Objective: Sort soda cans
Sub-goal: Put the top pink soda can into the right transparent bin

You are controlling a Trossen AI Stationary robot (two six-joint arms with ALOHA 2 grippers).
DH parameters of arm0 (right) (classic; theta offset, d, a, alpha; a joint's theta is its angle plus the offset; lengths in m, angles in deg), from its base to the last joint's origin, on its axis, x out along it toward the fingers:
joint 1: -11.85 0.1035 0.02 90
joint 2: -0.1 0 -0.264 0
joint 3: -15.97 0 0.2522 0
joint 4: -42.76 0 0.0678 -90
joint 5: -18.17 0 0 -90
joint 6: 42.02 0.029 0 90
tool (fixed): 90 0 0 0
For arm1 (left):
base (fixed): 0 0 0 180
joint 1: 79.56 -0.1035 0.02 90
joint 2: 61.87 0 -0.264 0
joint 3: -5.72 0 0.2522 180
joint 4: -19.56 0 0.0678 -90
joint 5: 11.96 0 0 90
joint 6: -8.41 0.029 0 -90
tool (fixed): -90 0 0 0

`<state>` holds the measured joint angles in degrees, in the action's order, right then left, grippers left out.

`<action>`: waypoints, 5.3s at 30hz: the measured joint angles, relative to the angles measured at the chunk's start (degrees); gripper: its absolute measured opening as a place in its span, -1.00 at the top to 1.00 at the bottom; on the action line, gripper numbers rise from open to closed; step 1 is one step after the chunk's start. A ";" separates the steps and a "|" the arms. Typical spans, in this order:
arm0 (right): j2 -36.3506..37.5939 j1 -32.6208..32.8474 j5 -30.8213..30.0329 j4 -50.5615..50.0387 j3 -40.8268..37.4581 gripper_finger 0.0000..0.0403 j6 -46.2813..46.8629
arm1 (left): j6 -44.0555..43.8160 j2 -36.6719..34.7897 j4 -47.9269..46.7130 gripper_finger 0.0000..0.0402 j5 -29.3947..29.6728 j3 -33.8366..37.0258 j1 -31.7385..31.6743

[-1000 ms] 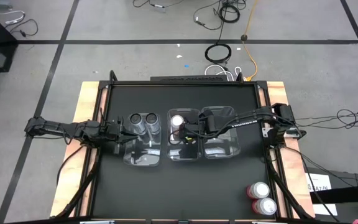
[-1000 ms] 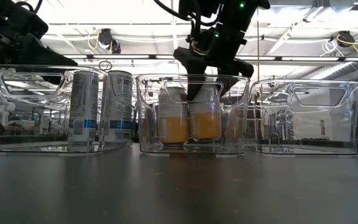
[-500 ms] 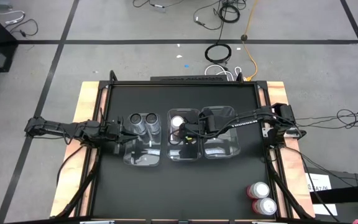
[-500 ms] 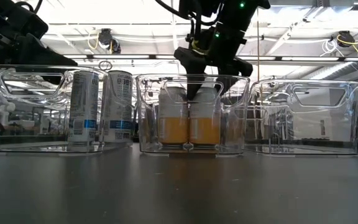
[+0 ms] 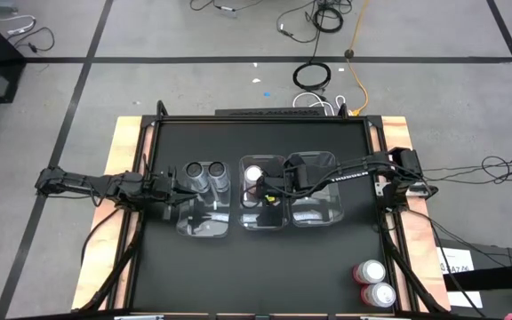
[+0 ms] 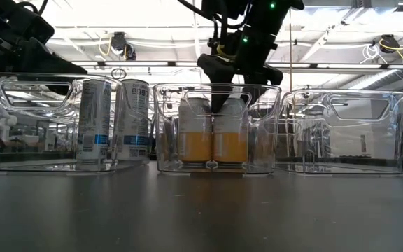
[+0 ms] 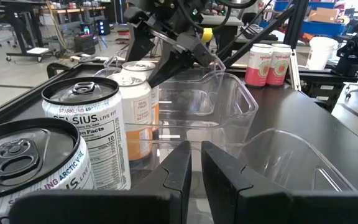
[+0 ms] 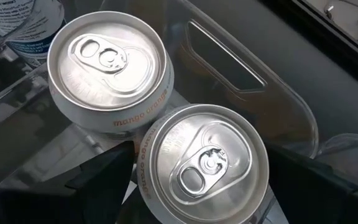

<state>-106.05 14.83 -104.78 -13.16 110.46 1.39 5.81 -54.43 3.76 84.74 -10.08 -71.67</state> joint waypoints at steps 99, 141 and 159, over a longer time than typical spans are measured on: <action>19.99 55.10 34.36 -40.04 -6.12 -0.69 73.81 | -0.01 0.00 0.00 0.75 0.00 0.00 0.00; 20.00 56.35 37.95 -31.29 -10.64 -0.95 78.67 | -0.01 0.00 0.00 0.75 0.00 0.00 0.01; 19.98 57.13 40.54 -20.92 -20.06 -0.69 79.04 | -0.01 0.00 0.00 0.75 -0.02 0.00 0.01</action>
<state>-86.07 71.97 -64.24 -34.08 90.39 80.43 5.80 -54.43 3.76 84.71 -10.08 -71.66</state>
